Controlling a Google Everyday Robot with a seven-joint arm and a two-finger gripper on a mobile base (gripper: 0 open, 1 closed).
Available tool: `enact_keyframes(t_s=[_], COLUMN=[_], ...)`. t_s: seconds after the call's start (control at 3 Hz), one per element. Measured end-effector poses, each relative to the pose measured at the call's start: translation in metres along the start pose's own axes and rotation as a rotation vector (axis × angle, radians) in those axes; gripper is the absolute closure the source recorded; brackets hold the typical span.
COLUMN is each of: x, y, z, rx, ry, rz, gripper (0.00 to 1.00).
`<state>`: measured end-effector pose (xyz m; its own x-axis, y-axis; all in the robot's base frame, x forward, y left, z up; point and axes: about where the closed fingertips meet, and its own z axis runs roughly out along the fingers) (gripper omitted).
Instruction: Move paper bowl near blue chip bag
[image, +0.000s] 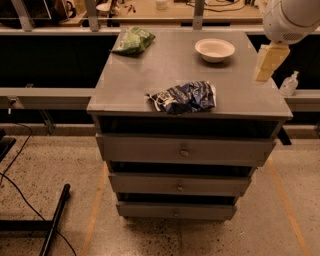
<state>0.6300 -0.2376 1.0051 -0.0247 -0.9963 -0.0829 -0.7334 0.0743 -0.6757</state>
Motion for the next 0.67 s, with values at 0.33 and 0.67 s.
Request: enact_keyframes(t_s=[0.33,0.67], x=[0.001,0.011], y=[0.000,-0.016], z=[0.002,0.019], rx=[0.007,0.055], ry=[0.004,0.004], rz=[-0.006,-0.036], gripper=[0.00,0.00])
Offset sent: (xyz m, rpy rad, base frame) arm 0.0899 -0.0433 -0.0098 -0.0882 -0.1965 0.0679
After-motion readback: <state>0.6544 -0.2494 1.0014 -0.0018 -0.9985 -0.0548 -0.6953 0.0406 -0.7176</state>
